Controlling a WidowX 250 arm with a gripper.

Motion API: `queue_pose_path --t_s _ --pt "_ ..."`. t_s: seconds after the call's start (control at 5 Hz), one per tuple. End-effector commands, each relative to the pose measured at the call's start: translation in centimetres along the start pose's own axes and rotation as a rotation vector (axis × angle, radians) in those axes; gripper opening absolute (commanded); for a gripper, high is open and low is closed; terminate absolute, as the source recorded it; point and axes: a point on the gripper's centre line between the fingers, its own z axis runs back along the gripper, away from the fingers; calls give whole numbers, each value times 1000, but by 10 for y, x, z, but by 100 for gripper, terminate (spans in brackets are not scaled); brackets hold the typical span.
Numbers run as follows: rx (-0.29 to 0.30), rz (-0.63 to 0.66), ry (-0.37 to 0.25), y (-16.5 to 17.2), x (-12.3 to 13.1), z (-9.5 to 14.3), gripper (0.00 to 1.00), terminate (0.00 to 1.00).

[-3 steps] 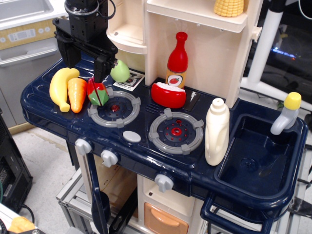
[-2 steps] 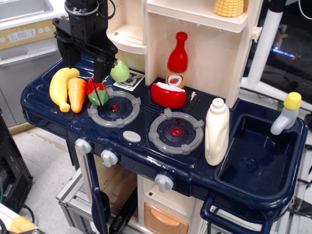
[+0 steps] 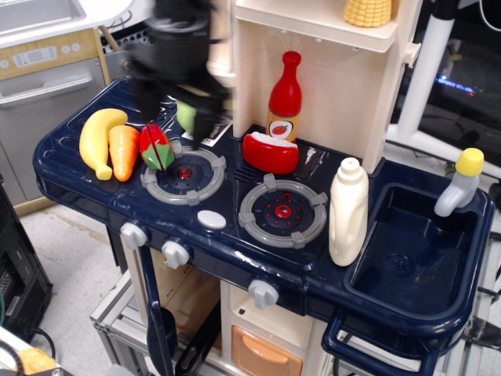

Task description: Put detergent in sink

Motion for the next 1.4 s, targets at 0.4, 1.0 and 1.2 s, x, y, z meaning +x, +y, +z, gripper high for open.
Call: queue_pose_path --t_s 0.4,1.0,1.2 --pt "-88 238 -37 -116 32 67 100 0" --pt "-108 237 -131 -124 13 29 100 0" --pt "-130 256 -166 -129 15 22 100 0"
